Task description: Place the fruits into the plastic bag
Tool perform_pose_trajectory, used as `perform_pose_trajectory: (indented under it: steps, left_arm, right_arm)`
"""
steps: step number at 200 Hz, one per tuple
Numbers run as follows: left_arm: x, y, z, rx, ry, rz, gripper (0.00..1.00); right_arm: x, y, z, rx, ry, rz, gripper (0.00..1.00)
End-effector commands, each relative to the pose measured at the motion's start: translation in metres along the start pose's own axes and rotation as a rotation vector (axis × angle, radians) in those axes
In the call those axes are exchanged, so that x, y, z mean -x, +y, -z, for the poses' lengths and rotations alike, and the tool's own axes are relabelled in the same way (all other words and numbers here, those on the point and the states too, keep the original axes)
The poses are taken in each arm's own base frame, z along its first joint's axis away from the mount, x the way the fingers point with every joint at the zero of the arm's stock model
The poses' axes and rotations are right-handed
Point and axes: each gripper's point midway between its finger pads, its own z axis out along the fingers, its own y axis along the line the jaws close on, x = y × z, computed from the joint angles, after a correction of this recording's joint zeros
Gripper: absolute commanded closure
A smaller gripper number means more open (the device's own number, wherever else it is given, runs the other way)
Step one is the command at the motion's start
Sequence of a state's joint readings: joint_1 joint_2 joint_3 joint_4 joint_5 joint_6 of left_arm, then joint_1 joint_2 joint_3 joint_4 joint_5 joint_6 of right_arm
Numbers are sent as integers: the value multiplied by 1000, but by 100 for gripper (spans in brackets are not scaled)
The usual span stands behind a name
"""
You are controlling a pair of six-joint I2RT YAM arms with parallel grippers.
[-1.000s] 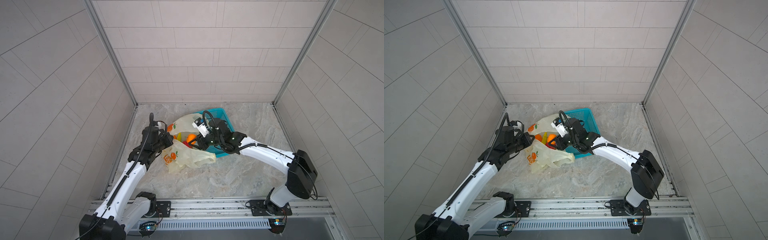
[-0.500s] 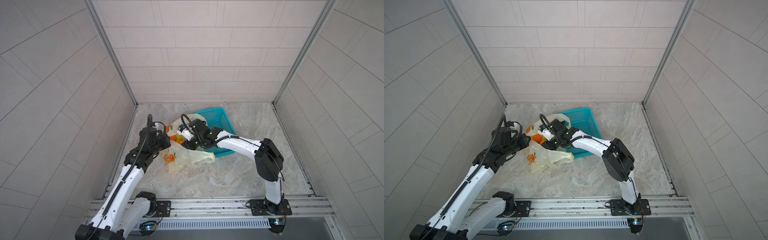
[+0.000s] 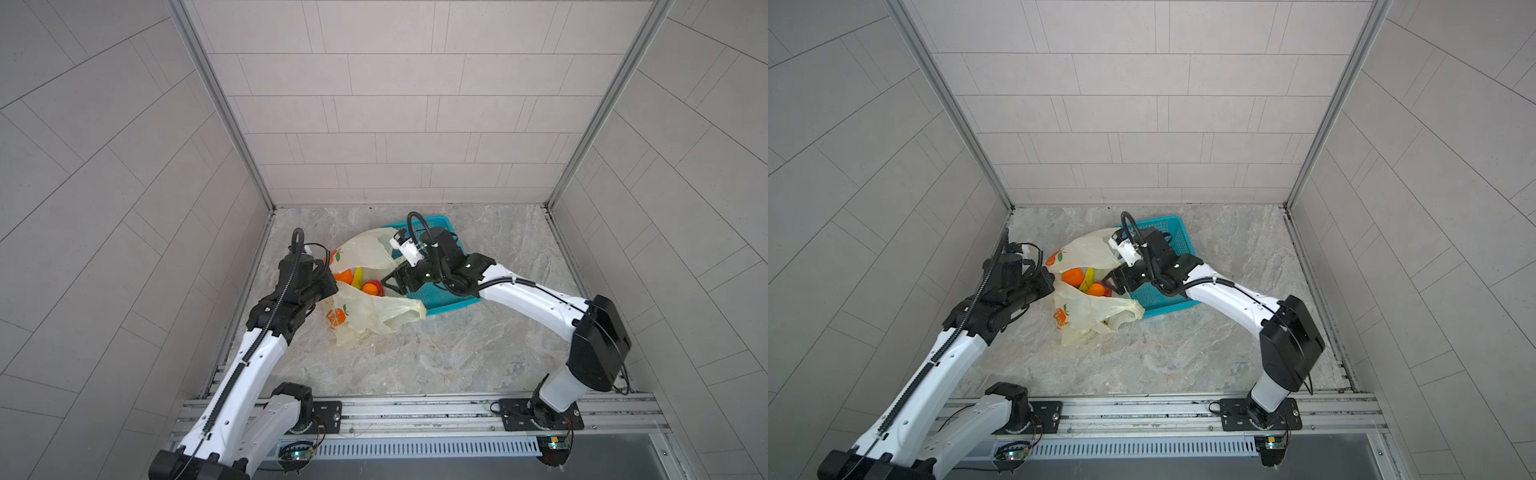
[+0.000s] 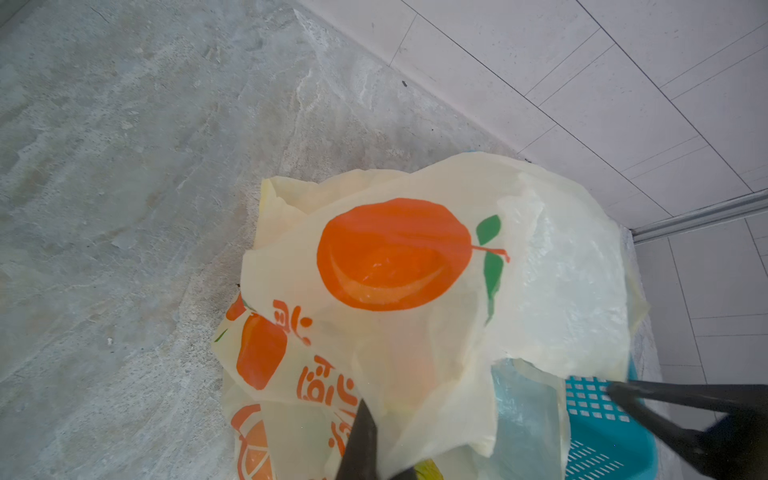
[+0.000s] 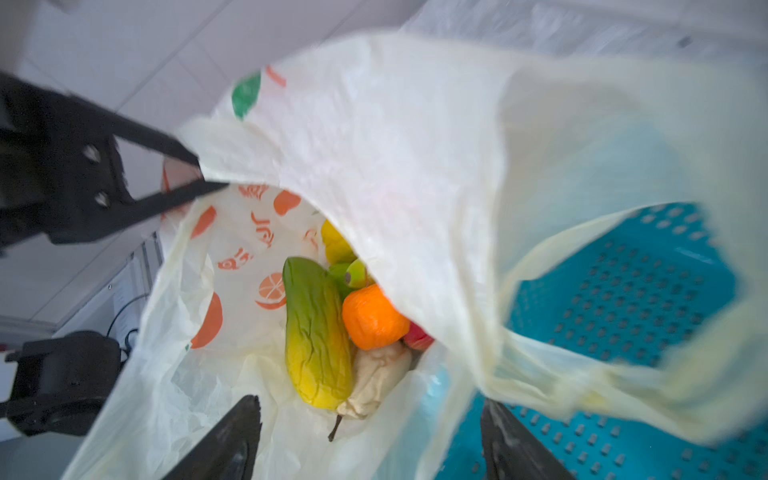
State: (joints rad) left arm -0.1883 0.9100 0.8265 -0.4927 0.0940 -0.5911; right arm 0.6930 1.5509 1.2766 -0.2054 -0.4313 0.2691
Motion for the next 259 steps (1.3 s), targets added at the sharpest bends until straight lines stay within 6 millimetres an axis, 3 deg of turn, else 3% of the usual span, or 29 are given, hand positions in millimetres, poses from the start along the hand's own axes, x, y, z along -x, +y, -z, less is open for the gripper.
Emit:
perform_pose_trajectory:
  steps: [1,52,103,135,207,236,259]
  left_arm:
    - [1,10,-1,59,-11,19,100]
    - [6,21,-5,127,-30,62,100]
    - [16,22,-14,132,-18,99,100]
    - [28,22,-45,148,54,175,100]
    - [83,-3,-126,173,100,266,100]
    - [86,-26,-141,98,173,259,100]
    - [85,-42,-132,35,150,193,100]
  right_arm:
    - [25,-16,24,-71,-130,-3,20]
    - [24,-64,60,-211,-190,-81,20]
    - [10,-82,55,-267,-145,-136,20]
    - [6,-93,53,-278,-123,-185,20]
    - [-5,-98,63,-299,-107,-201,20]
    - [-16,-126,81,-409,-111,-243,20]
    - [-28,-164,110,-580,-141,-303,20]
